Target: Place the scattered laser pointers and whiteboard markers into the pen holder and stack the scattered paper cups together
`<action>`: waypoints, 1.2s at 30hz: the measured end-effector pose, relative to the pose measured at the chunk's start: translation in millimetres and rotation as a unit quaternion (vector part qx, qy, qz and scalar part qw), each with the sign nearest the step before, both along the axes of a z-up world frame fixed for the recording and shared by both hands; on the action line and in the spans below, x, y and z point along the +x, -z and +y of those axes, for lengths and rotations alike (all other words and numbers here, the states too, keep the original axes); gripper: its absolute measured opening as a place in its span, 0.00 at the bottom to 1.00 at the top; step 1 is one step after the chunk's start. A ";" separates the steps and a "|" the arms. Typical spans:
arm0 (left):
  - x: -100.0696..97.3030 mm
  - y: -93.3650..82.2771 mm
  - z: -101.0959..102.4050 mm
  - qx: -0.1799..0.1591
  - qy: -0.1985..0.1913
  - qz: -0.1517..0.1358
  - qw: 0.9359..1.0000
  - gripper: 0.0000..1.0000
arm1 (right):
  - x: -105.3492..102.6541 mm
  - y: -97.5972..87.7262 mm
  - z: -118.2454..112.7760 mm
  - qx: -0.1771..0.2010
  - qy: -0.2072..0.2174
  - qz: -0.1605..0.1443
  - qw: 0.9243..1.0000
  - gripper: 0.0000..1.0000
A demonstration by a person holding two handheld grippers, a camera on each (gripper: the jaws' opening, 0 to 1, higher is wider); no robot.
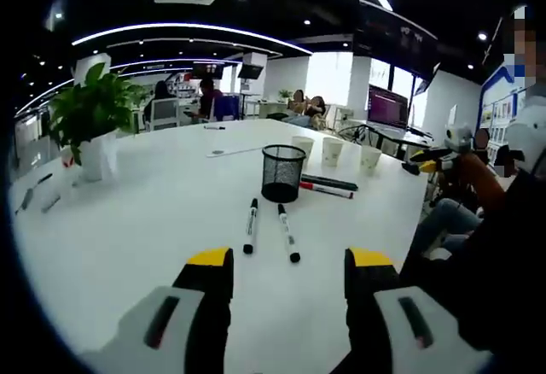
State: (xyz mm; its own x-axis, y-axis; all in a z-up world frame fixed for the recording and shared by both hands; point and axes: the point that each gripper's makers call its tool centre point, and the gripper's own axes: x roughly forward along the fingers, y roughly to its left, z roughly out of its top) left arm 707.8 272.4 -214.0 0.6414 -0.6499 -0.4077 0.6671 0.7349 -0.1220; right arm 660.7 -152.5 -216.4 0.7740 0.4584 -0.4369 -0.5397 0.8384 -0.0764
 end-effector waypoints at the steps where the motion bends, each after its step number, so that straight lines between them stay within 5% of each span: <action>1: 0.0 0.0 0.3 0.000 -0.001 0.000 1.000 0.53 | 0.1 0.2 0.1 0.000 0.000 0.000 1.000 0.41; 36: 1.2 1.0 -8.1 0.000 0.009 -0.002 1.000 0.53 | -0.8 3.5 2.2 0.006 0.001 0.004 1.000 0.39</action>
State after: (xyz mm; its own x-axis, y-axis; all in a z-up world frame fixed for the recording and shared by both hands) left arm 709.0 264.3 -215.1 0.6312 -0.6612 -0.4054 0.6803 0.7231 -0.1200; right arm 659.9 -150.3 -219.8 0.7714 0.4627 -0.4370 -0.5392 0.8398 -0.0626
